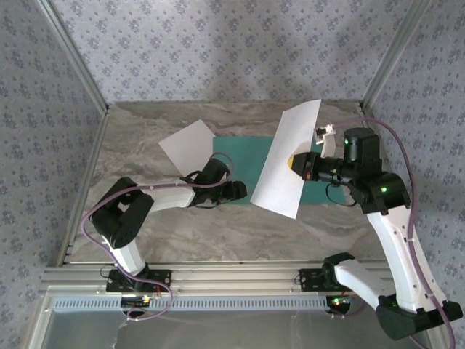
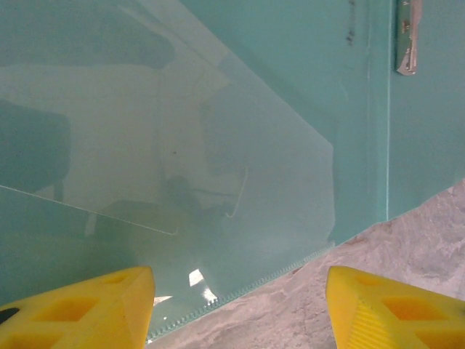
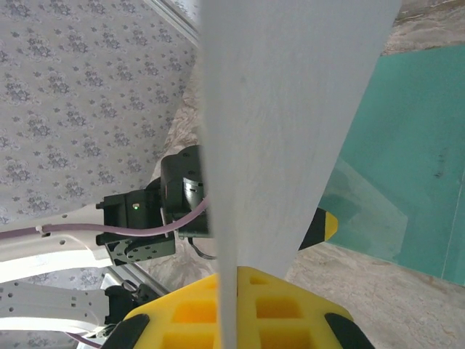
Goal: Put the files into the folder
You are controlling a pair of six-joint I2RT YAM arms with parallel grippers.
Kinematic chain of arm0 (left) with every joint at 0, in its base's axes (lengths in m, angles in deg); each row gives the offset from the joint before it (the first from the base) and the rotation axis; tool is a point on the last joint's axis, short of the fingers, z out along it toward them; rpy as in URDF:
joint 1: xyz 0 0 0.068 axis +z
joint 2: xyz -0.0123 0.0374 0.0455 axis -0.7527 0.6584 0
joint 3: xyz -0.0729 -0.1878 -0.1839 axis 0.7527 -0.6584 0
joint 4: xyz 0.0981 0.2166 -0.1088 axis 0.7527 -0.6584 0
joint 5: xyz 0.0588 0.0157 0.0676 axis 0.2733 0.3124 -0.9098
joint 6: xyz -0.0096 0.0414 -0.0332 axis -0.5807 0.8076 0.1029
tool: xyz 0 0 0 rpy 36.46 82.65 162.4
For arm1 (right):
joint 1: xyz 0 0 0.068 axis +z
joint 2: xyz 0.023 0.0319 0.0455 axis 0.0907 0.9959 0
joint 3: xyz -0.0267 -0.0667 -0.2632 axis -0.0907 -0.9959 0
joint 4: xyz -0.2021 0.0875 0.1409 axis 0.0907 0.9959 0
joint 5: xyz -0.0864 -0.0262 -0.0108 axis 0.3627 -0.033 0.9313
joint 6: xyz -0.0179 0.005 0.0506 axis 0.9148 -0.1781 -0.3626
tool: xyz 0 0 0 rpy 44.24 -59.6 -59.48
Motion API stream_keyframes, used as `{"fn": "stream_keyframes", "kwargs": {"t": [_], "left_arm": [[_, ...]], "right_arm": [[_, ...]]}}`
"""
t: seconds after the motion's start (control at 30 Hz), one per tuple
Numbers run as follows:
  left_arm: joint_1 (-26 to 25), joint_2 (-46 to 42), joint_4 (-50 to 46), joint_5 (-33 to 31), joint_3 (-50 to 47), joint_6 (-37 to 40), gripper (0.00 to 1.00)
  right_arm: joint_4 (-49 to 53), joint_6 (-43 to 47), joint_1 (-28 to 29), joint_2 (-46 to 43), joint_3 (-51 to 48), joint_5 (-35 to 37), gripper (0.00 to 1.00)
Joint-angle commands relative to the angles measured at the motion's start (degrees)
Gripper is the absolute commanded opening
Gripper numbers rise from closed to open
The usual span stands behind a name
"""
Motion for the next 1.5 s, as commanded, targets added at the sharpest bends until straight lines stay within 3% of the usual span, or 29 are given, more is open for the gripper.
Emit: {"fn": "stream_keyframes", "kwargs": {"t": [0.0, 0.37, 0.73, 0.93, 1.27, 1.37, 1.47], "left_arm": [[-0.4, 0.4, 1.3, -0.2, -1.5, 0.5, 0.64], [-0.4, -6.1, -6.7, -1.9, -7.5, 1.6, 0.64], [0.0, -18.1, -13.9, -3.9, -17.3, 1.5, 0.64], [1.3, -26.4, -13.9, -3.9, -22.9, 0.8, 0.64], [9.4, -35.8, -18.1, 0.0, -24.2, 3.3, 0.67], [13.0, -38.6, -21.7, -0.3, -24.0, 4.1, 0.68], [17.6, -40.5, -23.7, 0.2, -24.9, 4.4, 0.68]], "right_arm": [[1.3, 1.9, -0.5, -0.4, 1.8, -1.8, 0.0], [2.3, 0.9, -0.9, 2.0, 2.4, -0.9, 0.0], [-3.5, -1.7, -0.6, 0.7, -1.4, -2.8, 0.0], [-8.8, -2.7, 4.3, 2.2, -3.2, -3.5, 0.0], [-12.5, -0.2, 20.0, 13.0, 1.3, -3.7, 0.0], [-10.7, 1.1, 20.4, 15.4, 0.7, -3.7, 0.0], [-6.5, 4.5, 19.1, 17.6, 1.3, 1.5, 0.0]]}}
